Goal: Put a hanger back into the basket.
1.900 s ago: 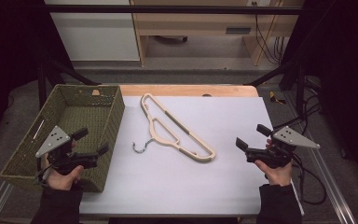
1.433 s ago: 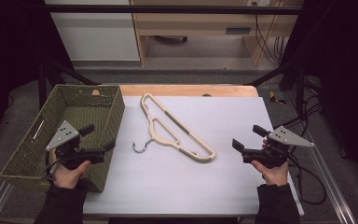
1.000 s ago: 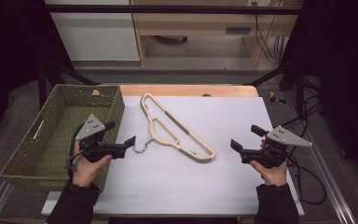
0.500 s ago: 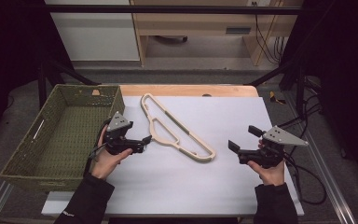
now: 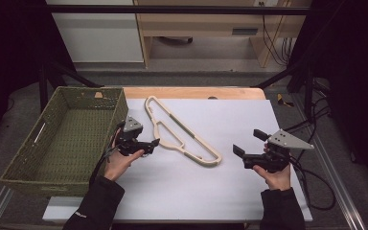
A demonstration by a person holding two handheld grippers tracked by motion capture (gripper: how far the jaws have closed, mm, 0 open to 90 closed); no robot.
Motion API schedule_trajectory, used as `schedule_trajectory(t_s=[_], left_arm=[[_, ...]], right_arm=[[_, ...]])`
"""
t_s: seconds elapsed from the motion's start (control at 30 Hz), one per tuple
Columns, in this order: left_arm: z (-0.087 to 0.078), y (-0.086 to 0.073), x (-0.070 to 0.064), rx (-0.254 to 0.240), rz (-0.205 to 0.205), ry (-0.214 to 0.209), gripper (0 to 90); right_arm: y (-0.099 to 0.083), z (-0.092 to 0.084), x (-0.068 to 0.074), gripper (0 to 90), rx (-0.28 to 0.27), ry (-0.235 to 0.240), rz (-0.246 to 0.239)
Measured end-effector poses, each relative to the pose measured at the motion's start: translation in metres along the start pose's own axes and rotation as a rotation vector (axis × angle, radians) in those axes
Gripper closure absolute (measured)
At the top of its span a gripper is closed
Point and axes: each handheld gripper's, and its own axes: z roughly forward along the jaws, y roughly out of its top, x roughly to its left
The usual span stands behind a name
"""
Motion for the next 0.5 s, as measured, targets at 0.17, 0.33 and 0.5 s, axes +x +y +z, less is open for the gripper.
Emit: schedule_trajectory(t_s=[0.17, 0.33, 0.5], left_arm=[[0.022, -0.001, -0.003, 0.050, -0.026, -0.030, 17.1], [0.040, -0.006, -0.001, 0.091, -0.017, -0.007, 18.5], [0.045, -0.012, 0.008, 0.108, -0.041, 0.016, 23.6]], right_arm=[[0.000, -0.001, -0.001, 4.9, -0.010, -0.006, -0.002], [0.000, -0.003, -0.002, 5.0, -0.014, -0.004, 0.000], [-0.001, -0.002, -0.003, 5.2, -0.012, -0.003, 0.004]])
